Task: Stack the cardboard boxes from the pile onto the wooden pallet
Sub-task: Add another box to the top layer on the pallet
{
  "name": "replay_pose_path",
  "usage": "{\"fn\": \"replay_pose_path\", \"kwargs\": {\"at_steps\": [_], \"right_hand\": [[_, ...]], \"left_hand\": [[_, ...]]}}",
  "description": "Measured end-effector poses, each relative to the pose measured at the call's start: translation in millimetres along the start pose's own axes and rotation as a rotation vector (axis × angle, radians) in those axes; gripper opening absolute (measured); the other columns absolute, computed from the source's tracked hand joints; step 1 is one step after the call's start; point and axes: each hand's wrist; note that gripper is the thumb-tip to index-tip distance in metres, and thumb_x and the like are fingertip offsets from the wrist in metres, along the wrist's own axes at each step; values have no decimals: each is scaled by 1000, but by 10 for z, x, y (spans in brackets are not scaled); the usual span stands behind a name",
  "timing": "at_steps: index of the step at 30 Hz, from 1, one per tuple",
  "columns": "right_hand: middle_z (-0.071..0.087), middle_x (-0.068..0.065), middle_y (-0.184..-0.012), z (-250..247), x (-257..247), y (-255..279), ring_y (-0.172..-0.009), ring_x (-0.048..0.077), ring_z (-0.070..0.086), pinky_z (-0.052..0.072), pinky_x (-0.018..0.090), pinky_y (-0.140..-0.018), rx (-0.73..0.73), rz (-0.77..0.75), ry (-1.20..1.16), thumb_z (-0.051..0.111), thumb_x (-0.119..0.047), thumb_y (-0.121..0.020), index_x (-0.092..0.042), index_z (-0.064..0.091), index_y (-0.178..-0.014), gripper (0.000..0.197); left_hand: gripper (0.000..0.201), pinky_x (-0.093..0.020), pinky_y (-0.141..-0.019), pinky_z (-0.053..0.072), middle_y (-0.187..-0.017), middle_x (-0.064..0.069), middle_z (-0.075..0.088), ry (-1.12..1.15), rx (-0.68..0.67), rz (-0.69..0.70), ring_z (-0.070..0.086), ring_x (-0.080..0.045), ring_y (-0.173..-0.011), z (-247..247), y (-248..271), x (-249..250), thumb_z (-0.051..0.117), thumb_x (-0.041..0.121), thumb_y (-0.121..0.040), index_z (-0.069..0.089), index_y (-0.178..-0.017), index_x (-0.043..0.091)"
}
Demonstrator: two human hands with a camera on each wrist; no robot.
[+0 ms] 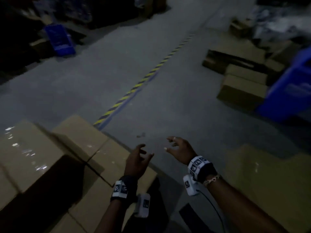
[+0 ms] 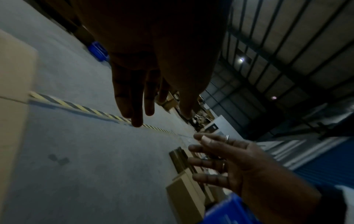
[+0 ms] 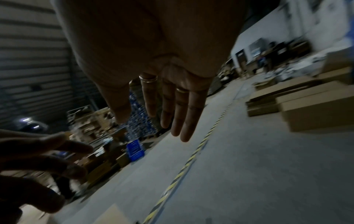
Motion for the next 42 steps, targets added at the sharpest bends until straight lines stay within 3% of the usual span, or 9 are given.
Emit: {"fn": "replay_pose_path", "kwargs": {"at_steps": [9,13,17,23,27,29,32,36,42], "right_hand": [[59,-12,-123,-1812,1511,1826,-112,10,59,52,31,-94,362,300,-72,72,-46,-89,-25,64,-126,44],[63,-13,-121,-2229,2056,2545,-107,8,63,55,31,-90,628,450,-141,76,-44,-86,-27,65,-123,43],[62,-17,-116,-2493,2429,3142,-104,7,63,53,24,-87,798,568,-189,77,-40,-85,-28,65,-125,43],[64,-11,-122,-2890,2900,3678,-109,11,63,55,36,-93,927,738,-227,77,-37,-85,-29,63,-129,47],[60,-20,-123,-3193,3095,3710,-112,-5,59,49,11,-89,1060,762,-278,79,-21,-86,-31,54,-138,58],[60,-20,-119,-3366,3200,3705,-108,-8,59,49,11,-87,1119,806,-292,81,-28,-82,-32,53,-137,62],[54,-7,-135,-3591,3398,3805,-119,12,55,52,36,-97,1089,860,-250,75,-49,-78,-36,47,-146,75],[44,-6,-137,-4030,3641,4017,-125,16,47,43,37,-107,1006,949,-221,76,-37,-88,-24,41,-149,71],[43,3,-148,-4636,4503,4363,-131,24,47,39,40,-111,855,986,-99,74,-45,-88,-19,38,-151,77]], "left_hand": [[44,-23,-57,50,-89,13,69,28,-245,327,67,1,-65,1740,451,1759,72,50,-86,60,-122,27],[44,-11,-55,44,-88,17,66,-31,-453,459,64,6,-68,2506,662,2307,70,54,-86,59,-122,31],[49,-18,-62,51,-95,15,67,-76,-655,532,64,5,-74,3186,815,2719,68,59,-85,58,-125,32],[51,-23,-63,55,-94,13,68,-77,-852,637,65,2,-73,4168,903,3309,70,59,-84,60,-124,31],[52,-26,-66,57,-96,14,69,-88,-952,698,67,0,-74,4685,837,3718,68,65,-82,60,-123,33],[53,-28,-69,57,-98,12,70,-110,-998,733,68,-3,-76,4925,791,3884,66,67,-83,60,-123,33],[55,-28,-70,57,-99,13,71,-167,-1038,795,68,-3,-75,5293,779,4034,62,69,-83,60,-123,31],[54,-27,-72,57,-98,16,70,-270,-1088,819,66,-4,-76,5684,861,4168,60,71,-84,59,-123,35],[54,-26,-74,56,-104,13,69,-385,-1103,781,66,-7,-84,6449,1041,4268,57,70,-87,56,-128,34]]}}
Point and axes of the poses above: each hand's wrist, its own y-axis away from the middle knuckle, its own z-axis out of the palm, x = y × z
